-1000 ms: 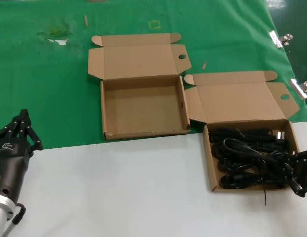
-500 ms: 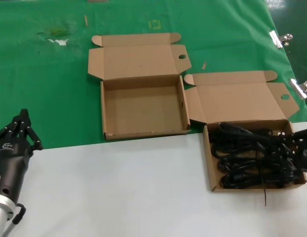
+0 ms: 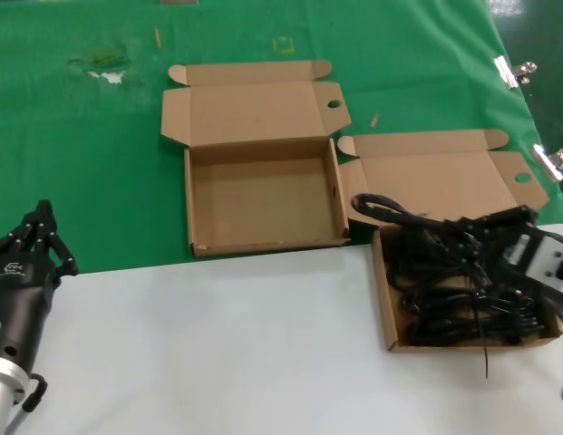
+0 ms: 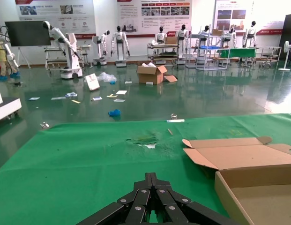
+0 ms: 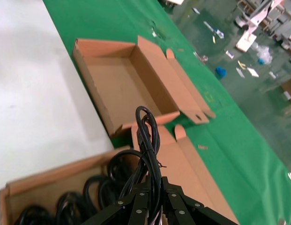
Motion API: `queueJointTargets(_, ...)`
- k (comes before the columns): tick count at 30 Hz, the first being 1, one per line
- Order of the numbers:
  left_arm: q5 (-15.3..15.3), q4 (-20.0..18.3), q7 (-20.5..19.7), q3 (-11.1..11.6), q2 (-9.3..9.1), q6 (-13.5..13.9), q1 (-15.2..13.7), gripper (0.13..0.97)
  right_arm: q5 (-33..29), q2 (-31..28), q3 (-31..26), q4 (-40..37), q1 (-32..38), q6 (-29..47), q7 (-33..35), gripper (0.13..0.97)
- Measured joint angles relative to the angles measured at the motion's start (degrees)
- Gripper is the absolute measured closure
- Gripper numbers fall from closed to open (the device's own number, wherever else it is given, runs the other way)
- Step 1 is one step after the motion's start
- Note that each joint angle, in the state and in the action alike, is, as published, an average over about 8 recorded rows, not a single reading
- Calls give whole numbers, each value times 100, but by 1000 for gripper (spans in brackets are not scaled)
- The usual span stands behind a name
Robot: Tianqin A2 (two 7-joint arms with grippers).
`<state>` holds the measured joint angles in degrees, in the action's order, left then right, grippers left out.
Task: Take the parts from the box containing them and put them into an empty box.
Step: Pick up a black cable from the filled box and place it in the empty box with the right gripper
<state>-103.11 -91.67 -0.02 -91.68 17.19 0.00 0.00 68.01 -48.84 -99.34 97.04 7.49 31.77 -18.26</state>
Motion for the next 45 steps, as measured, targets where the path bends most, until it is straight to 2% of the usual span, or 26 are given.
queueJointTargets(7,0,0,0,0,0,0,0,957,-354,418,-90,-19,286,163,53,927)
queueJointTargets(15,0,0,0,0,0,0,0,957,-513,602,-3,8,417,317,66,927)
queueJointTargets(33,0,0,0,0,0,0,0,957,-109,-238,728,543,-146,641,140,927)
queueJointTargets(45,0,0,0,0,0,0,0,957,-203,60,689,607,40,566,28,927)
